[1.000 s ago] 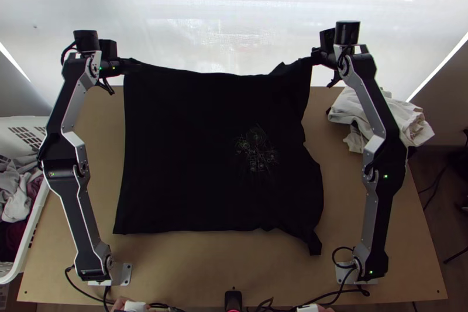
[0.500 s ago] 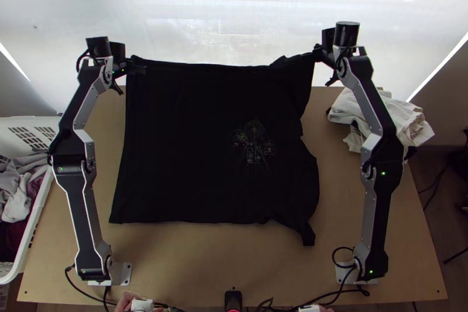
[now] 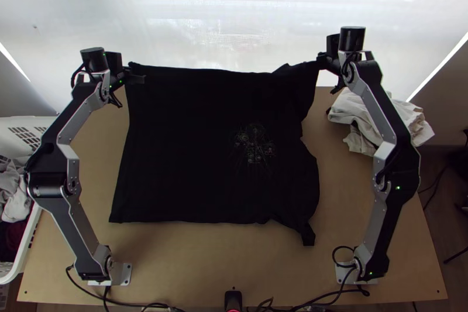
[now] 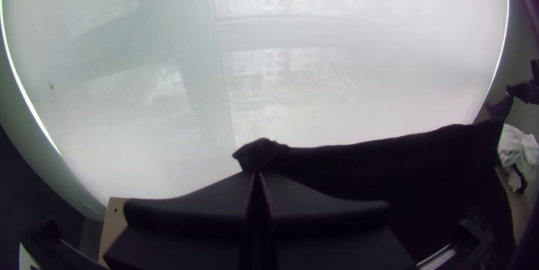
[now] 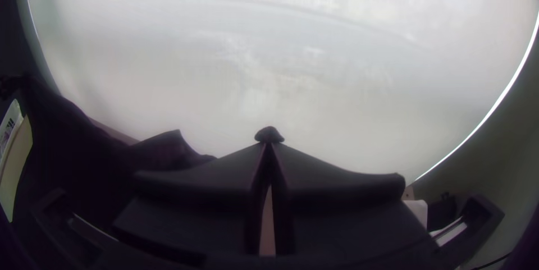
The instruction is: Fold the t-shirt
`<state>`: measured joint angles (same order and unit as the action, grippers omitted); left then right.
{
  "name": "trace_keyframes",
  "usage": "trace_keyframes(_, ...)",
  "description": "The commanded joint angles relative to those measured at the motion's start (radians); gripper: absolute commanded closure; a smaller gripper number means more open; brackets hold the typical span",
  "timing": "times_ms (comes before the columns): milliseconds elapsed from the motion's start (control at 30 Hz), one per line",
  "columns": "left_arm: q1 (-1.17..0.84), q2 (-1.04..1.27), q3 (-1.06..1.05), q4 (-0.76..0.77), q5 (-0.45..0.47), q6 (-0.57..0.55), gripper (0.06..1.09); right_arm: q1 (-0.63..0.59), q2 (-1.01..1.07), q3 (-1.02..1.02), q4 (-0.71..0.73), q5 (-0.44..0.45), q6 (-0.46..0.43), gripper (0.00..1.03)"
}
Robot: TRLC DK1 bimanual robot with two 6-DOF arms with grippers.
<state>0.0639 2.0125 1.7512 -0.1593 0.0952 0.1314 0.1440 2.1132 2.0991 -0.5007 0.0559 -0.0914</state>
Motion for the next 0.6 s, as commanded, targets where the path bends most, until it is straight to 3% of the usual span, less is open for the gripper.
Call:
trace_keyframes(0,0.010,-0.205,-0.292,0.078,0.000,-0.004,1.05,0.017,-0.167,-0.251,0.024,-0.019,0.005,1.00)
trace_keyframes(567,0.017,-0.440,-0.584,0.083,0.001,-0.019,1.05,0.068,-0.545,-0.754,0.080,-0.045,0.035,1.00)
